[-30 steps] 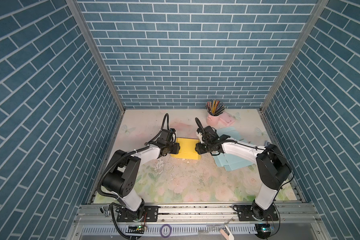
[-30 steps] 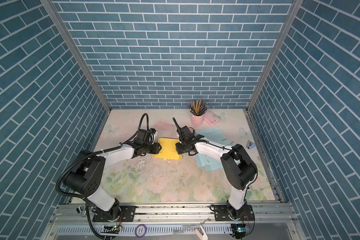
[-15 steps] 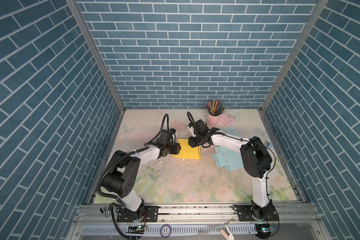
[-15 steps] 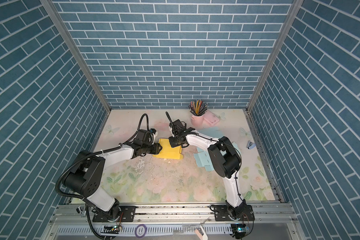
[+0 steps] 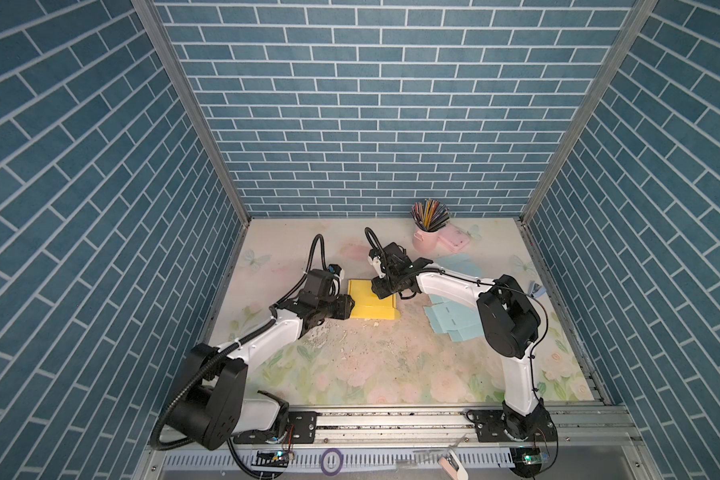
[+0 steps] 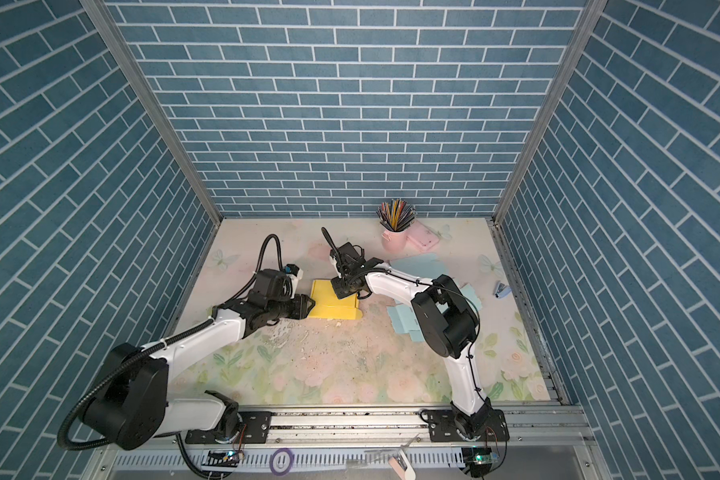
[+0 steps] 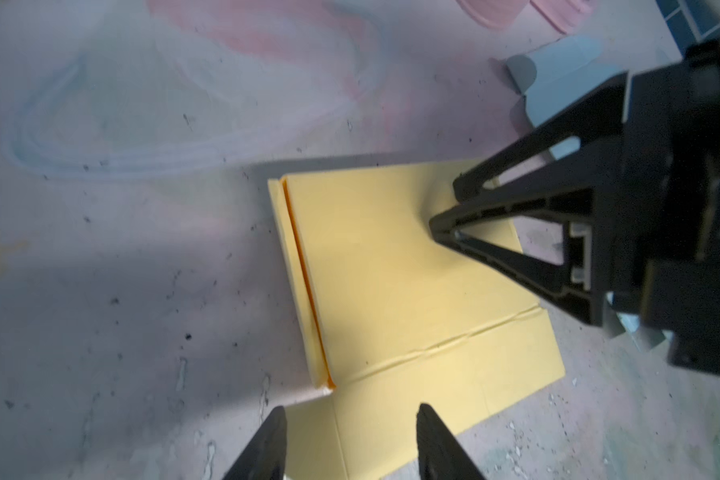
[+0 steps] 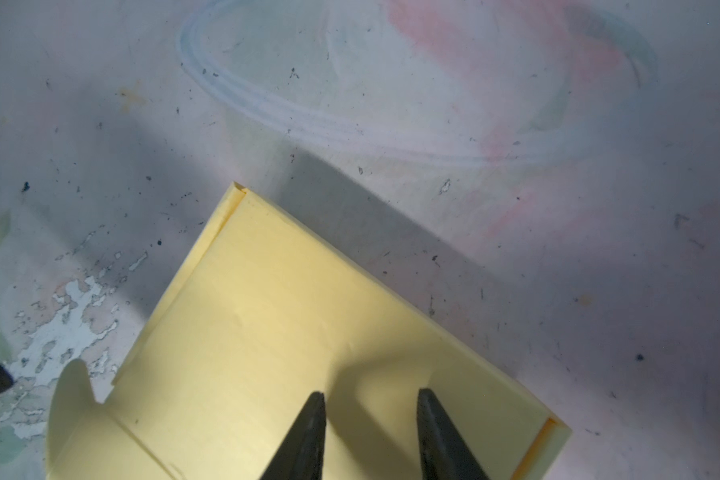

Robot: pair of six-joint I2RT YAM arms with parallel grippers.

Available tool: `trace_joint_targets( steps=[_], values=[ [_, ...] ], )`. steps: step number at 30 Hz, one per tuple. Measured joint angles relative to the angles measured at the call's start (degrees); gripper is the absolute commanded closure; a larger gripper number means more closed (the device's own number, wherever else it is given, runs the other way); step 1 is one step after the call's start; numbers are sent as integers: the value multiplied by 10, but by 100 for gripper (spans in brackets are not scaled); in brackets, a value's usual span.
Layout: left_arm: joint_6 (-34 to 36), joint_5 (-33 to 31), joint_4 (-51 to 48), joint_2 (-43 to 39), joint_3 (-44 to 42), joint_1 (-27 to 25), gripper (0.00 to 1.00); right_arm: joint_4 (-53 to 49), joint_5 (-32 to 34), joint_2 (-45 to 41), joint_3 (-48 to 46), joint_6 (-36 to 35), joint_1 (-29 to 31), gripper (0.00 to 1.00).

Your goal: Fold the paper box

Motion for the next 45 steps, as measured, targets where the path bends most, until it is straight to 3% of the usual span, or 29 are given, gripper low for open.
trace_joint_targets(
  steps=[17,45],
  values=[
    [-29,11,21,9,-52,-6,46,-21,42,2,7,-14,36,62],
    [-106,23,82,-19,-103,-45,54,-18,50,4,7,-8,45,62]
  ],
)
